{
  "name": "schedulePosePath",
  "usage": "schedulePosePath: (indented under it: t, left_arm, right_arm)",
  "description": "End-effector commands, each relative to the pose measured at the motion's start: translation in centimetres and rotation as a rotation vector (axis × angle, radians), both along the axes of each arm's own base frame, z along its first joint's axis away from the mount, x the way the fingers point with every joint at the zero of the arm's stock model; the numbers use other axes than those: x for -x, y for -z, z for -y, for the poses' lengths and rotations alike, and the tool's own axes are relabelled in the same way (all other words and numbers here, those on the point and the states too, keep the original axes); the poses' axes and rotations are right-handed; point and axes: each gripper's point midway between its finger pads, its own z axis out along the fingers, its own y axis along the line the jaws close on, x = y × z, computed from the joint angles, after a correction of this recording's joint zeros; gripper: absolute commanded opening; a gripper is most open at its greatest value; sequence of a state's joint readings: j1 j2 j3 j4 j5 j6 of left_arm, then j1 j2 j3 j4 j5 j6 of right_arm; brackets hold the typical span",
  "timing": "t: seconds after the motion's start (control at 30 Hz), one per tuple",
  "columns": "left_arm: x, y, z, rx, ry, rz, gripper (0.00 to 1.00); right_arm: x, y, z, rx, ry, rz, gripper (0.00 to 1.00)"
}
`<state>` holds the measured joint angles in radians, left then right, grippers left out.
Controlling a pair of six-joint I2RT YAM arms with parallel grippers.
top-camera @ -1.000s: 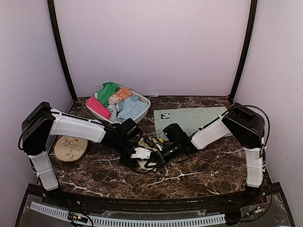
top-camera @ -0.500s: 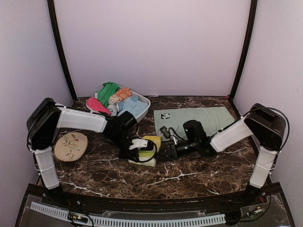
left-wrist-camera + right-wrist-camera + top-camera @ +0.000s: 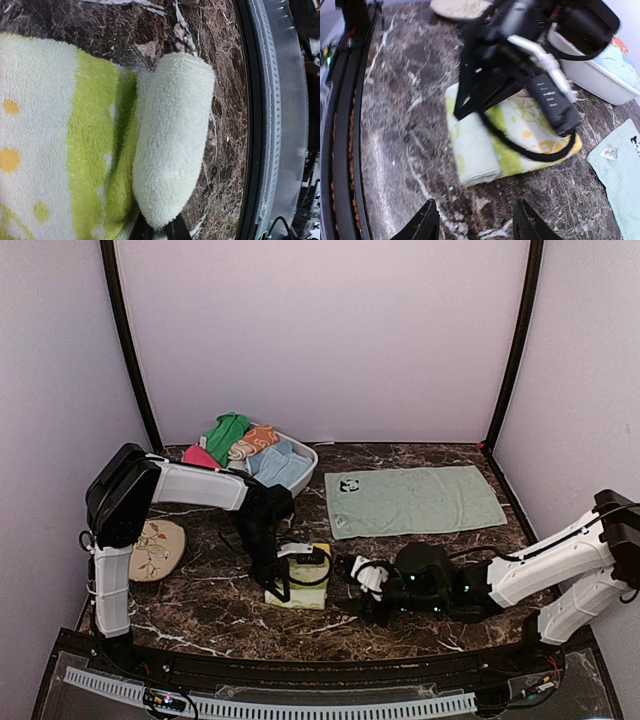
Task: Roll the towels
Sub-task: Roll the towel at the center of the board.
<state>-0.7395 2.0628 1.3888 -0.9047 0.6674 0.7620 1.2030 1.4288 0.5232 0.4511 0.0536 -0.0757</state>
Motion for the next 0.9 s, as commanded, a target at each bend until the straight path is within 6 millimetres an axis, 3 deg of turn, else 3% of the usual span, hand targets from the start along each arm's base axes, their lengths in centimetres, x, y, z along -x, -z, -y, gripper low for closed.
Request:
schedulePosePath:
  t: [0.0, 0.1, 0.23, 0.4, 0.47, 0.67, 0.87]
  left_arm:
    - [0.8, 0.4, -0.9, -0.081, -0.057, -0.184, 0.00]
    - [0.5, 0.5, -0.6, -0.078, -0.077, -0.220, 0.00]
    - [0.3, 1.6, -1.0, -0.127, -0.082, -0.208, 0.00]
    - [0.1, 2.5, -1.5, -0.168, -0.082, -0.197, 0.00]
    - [0.0, 2.6, -1.6, -0.178, -0.082, -0.199, 0.00]
    - [-0.2, 2.7, -1.6, -0.186, -0.070, -0.187, 0.00]
    - [0.1, 2.5, -1.7, -0.175, -0.062, -0.194, 0.03]
  right_arm:
    - [1.1, 2.6, 0.6, 0.335, -0.028, 0.384, 0.49]
    - [2.8, 2.5, -1.6, 0.380, -0.106, 0.515, 0.48]
    - [2.7, 3.0, -4.4, 0.407, -0.160, 0.645, 0.46]
    - [2.6, 5.0, -7.3, 0.467, -0.266, 0.787, 0.45]
    - [2.3, 6.2, -7.8, 0.493, -0.287, 0.820, 0.44]
    - [0.5, 7.2, -8.3, 0.529, -0.291, 0.865, 0.43]
    - [-1.1, 8.8, -7.7, 0.541, -0.260, 0.768, 0.37]
